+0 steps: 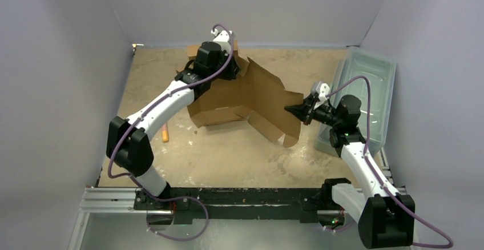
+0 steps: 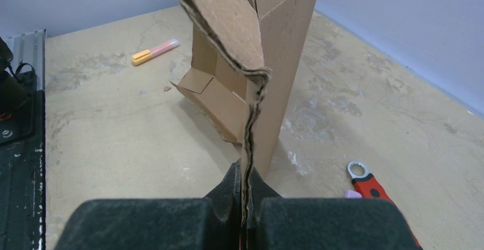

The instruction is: Fold the paper box

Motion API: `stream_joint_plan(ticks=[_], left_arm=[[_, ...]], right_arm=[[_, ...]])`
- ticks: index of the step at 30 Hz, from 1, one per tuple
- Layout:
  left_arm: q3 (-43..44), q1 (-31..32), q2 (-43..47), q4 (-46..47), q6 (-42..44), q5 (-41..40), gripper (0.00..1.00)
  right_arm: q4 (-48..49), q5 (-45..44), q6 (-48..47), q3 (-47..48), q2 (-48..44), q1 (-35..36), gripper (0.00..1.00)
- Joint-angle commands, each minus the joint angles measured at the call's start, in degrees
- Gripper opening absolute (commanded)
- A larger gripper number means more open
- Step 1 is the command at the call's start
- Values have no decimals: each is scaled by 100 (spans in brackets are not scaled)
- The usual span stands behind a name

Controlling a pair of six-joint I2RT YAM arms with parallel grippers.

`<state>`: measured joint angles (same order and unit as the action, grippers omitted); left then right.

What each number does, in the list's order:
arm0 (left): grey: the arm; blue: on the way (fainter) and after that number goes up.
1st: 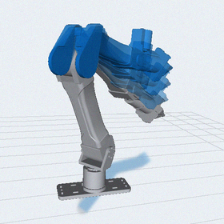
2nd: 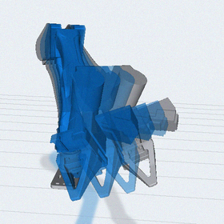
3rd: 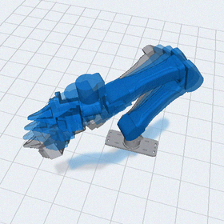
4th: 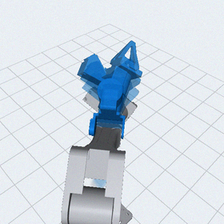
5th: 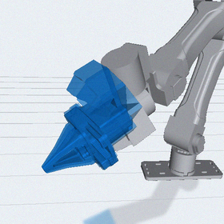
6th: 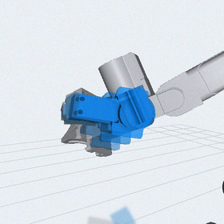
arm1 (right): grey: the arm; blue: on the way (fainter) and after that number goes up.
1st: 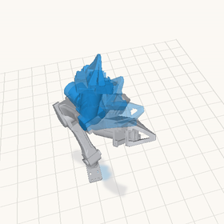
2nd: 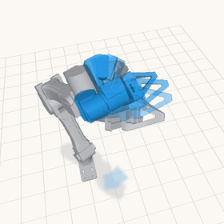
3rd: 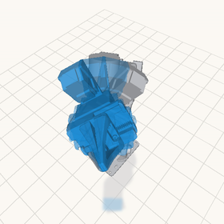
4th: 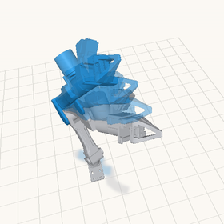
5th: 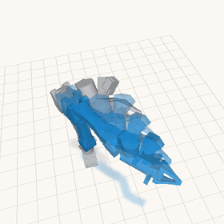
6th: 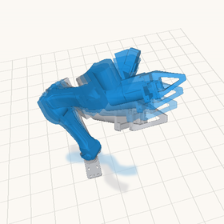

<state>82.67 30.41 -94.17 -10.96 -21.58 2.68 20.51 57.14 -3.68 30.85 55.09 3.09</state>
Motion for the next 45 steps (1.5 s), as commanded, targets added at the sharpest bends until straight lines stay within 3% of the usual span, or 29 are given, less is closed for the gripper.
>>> stream_joint_plan(ticks=[1, 4, 10, 15, 24, 27, 31, 37, 41, 45], left_arm=[[-2, 4, 281, -2, -4, -130, 0], [25, 8, 772, 13, -82, -44, 7], [-312, -82, 2160, -605, -71, 147, 34], [-1458, -107, 3872, -828, 91, 162, 49], [-3999, -106, 7443, -1612, -1349, -1831, 69], [-4560, -97, 8035, -1960, -1906, -2416, 71], [-5146, -97, 7936, -1692, -2064, -2620, 76], [-5841, -98, 7102, 303, -1334, -2288, 80], [-6150, -150, 6782, 1533, -1134, -2395, 99], [-6083, -431, 6134, 1995, -1052, -2001, 99]], right_arm=[[145, 31, -162, 256, -55, 25, 0], [29, -29, -264, 301, -89, 25, 0], [-154, -143, -438, 377, -113, 25, 0], [-354, -203, -624, 466, -141, 27, 0], [-695, -342, -932, 655, -166, 25, 0], [-716, -375, -933, 659, -165, 21, 0], [-722, -388, -906, 668, -157, 17, 0], [-742, -428, -893, 669, -208, 15, 0], [-722, -406, -863, 659, -210, 8, 0], [-716, -380, -845, 668, -218, 18, 0]])
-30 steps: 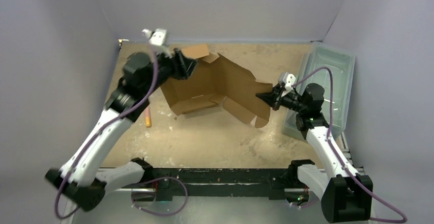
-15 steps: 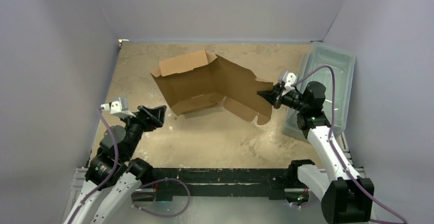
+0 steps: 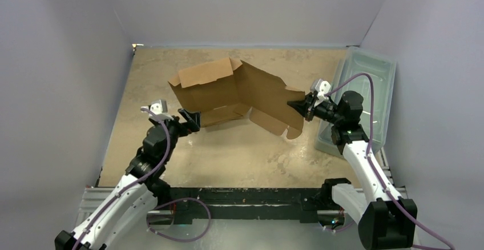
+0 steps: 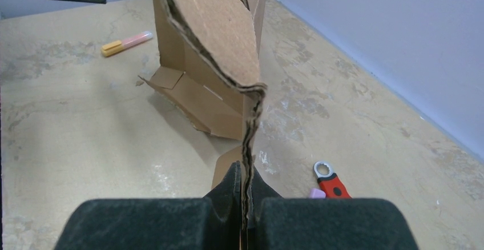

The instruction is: Fold the paper box

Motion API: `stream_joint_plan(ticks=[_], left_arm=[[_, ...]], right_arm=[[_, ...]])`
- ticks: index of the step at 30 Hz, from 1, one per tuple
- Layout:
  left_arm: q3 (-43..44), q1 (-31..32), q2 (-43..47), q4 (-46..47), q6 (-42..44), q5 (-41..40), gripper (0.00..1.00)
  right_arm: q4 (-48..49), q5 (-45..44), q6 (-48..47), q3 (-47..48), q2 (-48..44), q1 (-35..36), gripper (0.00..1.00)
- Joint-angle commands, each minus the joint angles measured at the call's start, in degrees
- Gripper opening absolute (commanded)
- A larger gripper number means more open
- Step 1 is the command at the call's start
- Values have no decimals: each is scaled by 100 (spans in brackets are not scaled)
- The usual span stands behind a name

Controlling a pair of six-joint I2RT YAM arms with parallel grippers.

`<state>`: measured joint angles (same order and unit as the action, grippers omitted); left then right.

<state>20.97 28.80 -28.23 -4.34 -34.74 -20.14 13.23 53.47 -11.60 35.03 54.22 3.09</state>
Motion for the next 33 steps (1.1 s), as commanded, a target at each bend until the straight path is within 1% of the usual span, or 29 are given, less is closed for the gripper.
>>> stream_joint_plan(ticks=[1, 3, 6, 7, 9, 11, 12, 17, 19, 21, 26, 28, 30, 33], left_arm=[[126, -408, -704, 1387, 266, 502, 99], [116, -863, -985, 1579, 188, 1154, 99], [-93, -1754, -1241, 2031, -114, 2320, 99], [-248, -2161, -1286, 2195, -283, 2626, 99], [-470, -2635, -1372, 2486, -522, 3090, 99], [-669, -2856, -1502, 2980, -744, 3318, 99], [-733, -2869, -1619, 3182, -779, 3377, 98], [-812, -2871, -2520, 4534, -574, 3988, 81], [-816, -2871, -2757, 4881, -486, 4121, 77], [-792, -2871, -2887, 4962, -256, 4108, 72], [-774, -2871, -2710, 4750, 365, 3639, 69], [-761, -2871, -2581, 4518, 476, 3450, 68], [-643, -3007, -2488, 4063, 506, 3264, 68], [-515, -3013, -2496, 3555, 606, 3127, 69]], right_arm=[[15, -8, -41, 250, -131, 12, 0], [21, 0, -36, 250, -124, 11, 0], [30, -7, -28, 251, -114, 14, 0], [30, -5, -27, 250, -113, 16, 0], [35, 5, -18, 251, -109, 14, 0], [48, 18, -10, 264, -92, 8, 0], [52, 22, -9, 261, -81, 12, 0], [39, 49, -1, 274, -35, 16, 0], [39, 45, -1, 278, -34, 14, 0], [34, 49, 4, 285, -30, 15, 0], [36, 58, 14, 287, -34, 13, 0], [31, 45, 17, 285, -42, 11, 0], [22, 26, 18, 286, -64, 16, 0], [22, 14, 17, 277, -78, 13, 0]])
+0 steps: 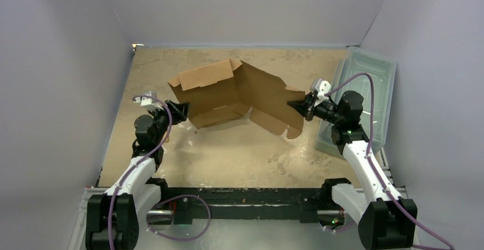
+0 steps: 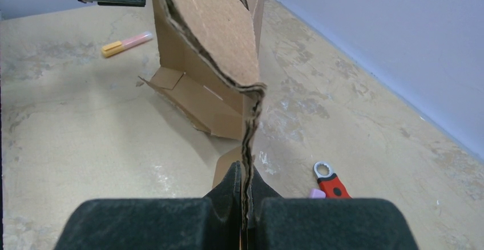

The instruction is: Fold the paper box

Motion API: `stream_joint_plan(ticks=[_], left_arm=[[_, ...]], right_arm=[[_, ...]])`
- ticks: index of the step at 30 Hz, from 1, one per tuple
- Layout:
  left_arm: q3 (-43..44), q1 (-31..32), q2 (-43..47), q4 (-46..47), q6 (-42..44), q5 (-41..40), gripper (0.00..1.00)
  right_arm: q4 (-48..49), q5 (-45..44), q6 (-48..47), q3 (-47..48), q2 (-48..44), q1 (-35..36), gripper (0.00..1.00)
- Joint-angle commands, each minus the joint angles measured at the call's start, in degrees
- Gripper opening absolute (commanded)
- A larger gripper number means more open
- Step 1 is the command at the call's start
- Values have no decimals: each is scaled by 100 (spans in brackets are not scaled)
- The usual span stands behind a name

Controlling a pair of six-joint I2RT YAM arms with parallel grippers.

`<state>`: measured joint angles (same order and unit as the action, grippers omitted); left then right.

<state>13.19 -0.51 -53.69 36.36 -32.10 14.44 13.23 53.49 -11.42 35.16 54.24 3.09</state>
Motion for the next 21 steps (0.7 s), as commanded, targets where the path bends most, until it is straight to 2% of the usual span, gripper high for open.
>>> stream_joint_plan(ticks=[1, 5, 7, 10, 15, 21], left_arm=[[278, -87, 32, -545, 373, -368, 69], [237, -102, -171, 73, 458, -163, 65], [274, -107, -454, 579, 533, 301, 56], [533, -107, -961, 634, 563, 867, 46], [630, -102, -1174, 618, 414, 1165, 17], [408, -54, -746, 656, 49, 1394, 10]], right_arm=[[21, 12, 7, 264, -80, 8, 0], [27, 3, 21, 257, -80, 9, 0], [22, -5, 26, 255, -93, 14, 0], [24, 11, 35, 242, -106, 9, 0], [39, 47, 44, 240, -98, 9, 0], [22, 144, 62, 264, -122, 19, 0]])
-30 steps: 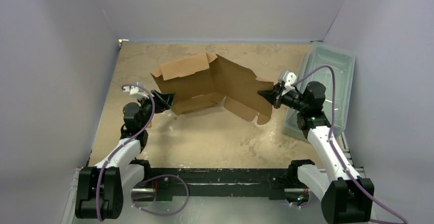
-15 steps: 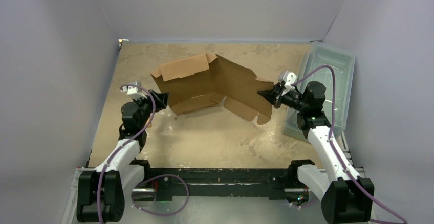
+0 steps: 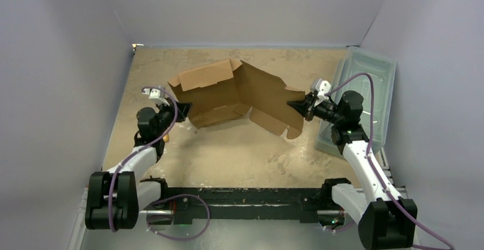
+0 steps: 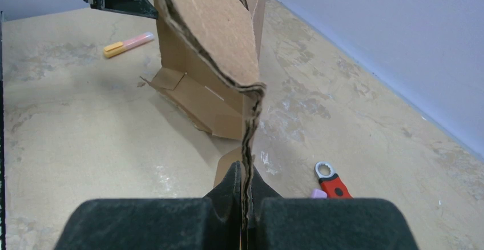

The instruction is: Fold the paper box

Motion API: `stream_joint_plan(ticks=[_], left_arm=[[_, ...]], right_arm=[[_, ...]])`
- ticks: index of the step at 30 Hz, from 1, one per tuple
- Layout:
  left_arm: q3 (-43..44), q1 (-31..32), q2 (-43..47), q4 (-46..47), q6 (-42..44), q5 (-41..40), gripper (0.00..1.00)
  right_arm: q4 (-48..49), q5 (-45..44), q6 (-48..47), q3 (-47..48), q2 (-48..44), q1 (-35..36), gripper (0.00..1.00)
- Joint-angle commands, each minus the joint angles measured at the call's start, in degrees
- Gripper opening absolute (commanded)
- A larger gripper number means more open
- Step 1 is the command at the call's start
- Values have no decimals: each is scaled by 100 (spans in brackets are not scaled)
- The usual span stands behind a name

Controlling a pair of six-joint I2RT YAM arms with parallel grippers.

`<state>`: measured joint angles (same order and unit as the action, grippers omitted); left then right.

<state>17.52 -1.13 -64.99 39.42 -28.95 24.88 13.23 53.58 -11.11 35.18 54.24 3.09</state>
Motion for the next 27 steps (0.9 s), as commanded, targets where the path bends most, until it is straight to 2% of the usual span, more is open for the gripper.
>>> stream_joint_plan(ticks=[1, 3, 6, 9, 11, 14, 19, 23, 27], left_arm=[[-70, 52, 532, 266, -276, 295, 10], [-47, 339, 892, -100, -156, 14, 11], [310, 556, 1430, -1556, 34, -934, 20], [528, 404, 1739, -2703, 67, -1959, 42], [483, 334, 1857, -2855, -13, -2407, 57], [319, 155, 1792, -2534, -150, -2421, 70], [296, -52, 1011, -1230, -81, -1302, 72], [560, -145, 86, -625, -110, -676, 71], [693, -227, -470, -106, -77, -149, 55]], right_arm=[[21, 149, 30, 266, -124, 12, 0], [14, 146, 37, 261, -132, 16, 0], [-8, 56, 31, 277, -129, 16, 0], [-30, -48, 22, 288, -130, 15, 0], [-40, -67, 22, 296, -139, 12, 0], [-40, -67, 30, 290, -140, 17, 0], [-40, -76, 29, 288, -142, 10, 0], [-36, -76, 24, 288, -125, 12, 0], [-33, -64, 23, 284, -116, 9, 0]])
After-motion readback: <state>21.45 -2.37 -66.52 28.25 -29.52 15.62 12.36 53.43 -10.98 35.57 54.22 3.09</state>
